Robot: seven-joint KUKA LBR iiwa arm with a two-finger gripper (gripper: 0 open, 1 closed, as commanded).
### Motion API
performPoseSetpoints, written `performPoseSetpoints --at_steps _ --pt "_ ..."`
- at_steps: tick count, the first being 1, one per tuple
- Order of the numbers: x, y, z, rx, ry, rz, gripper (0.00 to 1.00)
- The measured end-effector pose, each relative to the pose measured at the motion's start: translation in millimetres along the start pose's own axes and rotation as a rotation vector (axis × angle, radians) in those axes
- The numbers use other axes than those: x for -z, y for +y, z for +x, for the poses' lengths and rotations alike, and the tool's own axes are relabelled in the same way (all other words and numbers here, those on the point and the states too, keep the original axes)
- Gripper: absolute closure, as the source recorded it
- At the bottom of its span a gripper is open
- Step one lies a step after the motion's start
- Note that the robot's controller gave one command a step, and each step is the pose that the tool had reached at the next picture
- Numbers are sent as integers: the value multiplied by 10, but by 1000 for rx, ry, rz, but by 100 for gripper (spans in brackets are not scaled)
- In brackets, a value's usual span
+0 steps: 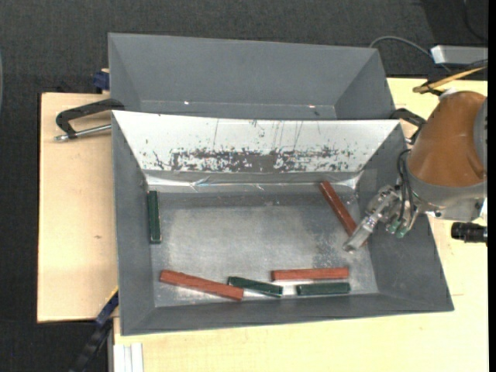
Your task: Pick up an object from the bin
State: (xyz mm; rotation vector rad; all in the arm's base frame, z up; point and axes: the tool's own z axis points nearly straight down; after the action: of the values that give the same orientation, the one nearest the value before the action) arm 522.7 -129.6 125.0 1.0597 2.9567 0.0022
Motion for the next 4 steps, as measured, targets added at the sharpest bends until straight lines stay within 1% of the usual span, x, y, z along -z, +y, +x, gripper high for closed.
performPoseSetpoints --at_steps 1,2,3,4 --pt "96 179 -263 -23 -4 -2 0" --pt "-343 156 -87 -110 -5 -2 0" --pt "-426 110 -151 -177 6 4 0" --pt "-342 324 -411 -93 -6 -1 0"
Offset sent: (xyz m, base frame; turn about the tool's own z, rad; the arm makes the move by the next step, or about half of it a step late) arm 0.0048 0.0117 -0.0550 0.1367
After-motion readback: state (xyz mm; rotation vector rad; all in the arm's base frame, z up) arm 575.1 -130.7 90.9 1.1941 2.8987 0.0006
